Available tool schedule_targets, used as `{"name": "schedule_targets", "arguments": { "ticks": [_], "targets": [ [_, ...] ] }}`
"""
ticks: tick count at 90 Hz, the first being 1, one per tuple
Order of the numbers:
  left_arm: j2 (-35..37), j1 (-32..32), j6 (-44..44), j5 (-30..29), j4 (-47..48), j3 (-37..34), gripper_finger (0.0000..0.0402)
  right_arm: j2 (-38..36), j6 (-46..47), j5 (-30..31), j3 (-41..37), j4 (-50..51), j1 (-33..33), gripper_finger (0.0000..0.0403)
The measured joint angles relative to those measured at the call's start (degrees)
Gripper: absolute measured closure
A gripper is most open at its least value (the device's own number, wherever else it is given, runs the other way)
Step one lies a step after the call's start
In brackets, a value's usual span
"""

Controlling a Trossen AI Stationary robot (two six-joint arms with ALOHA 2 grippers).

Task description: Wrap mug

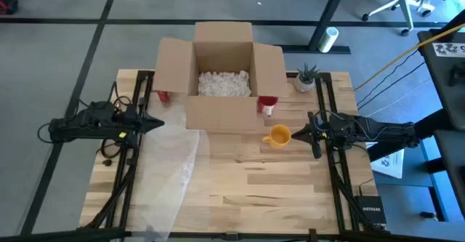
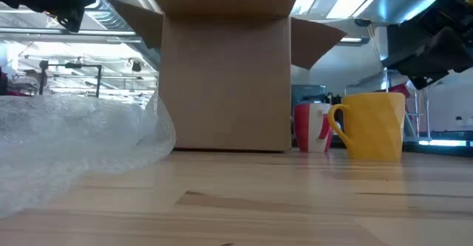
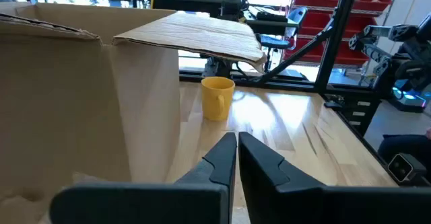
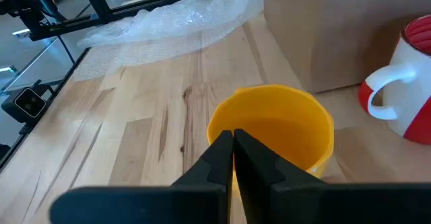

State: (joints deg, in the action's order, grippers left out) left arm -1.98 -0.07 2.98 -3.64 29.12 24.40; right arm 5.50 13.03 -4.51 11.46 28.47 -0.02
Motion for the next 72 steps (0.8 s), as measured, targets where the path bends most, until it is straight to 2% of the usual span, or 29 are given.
{"name": "schedule_targets", "arguments": {
  "ticks": [50, 72],
  "targets": [
    [0.00, -0.01, 0.46, 0.02, -0.31, 0.00, 0.0402, 0.00, 0.00, -0.01, 0.01, -0.01, -0.01, 0.0402],
    [0.00, 0.01, 10.91, 0.00, -7.70, -3.61, 0.0402, 0.00, -0.01, -0.02, 0.00, -0.02, 0.01, 0.0402]
  ]
}}
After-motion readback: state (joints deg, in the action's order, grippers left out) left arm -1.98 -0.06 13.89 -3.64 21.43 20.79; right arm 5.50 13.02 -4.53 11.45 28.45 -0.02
